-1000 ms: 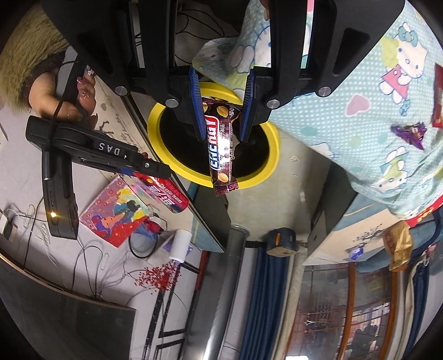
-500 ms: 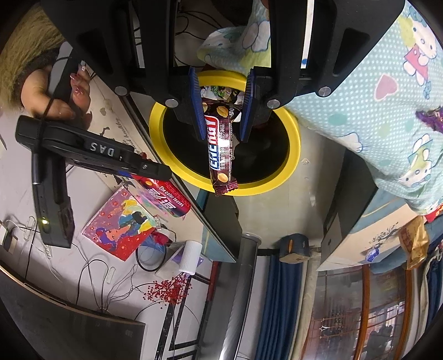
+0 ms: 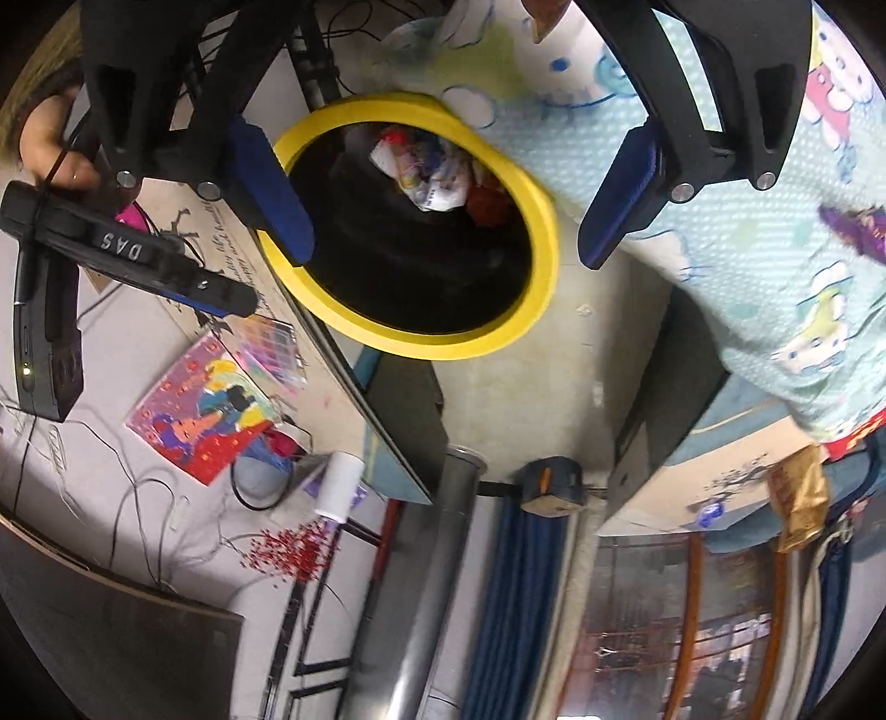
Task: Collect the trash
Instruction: 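Move both open tools back over the red and purple wrappers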
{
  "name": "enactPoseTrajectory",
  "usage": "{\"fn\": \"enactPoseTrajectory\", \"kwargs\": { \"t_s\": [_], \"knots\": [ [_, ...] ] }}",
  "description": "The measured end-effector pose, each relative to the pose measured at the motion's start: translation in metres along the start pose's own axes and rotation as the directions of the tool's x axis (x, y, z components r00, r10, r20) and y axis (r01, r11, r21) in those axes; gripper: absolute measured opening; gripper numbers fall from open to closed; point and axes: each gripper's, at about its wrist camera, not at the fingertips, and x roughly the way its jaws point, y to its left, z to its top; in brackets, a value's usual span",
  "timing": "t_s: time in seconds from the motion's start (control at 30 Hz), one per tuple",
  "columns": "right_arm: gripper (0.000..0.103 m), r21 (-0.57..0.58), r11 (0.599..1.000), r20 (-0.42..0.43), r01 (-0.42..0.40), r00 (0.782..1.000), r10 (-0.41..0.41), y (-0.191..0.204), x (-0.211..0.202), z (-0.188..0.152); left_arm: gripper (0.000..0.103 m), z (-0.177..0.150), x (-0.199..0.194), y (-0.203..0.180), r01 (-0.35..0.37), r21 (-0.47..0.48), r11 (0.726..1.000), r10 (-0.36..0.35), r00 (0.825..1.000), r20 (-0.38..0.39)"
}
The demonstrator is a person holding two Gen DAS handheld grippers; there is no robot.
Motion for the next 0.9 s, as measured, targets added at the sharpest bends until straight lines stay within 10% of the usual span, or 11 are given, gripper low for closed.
{"fn": "enactPoseTrajectory", "kwargs": {
  "t_s": [0.9],
  "knots": [
    [0.056,-0.279,0.935,-0.017,-0.218,0.975,0.222,0.13,-0.02,-0.014,0.094,-0.021,-0.115,0.096,-0.278,-0.184,0.943,0.304,0.943,0.134]
  ]
}}
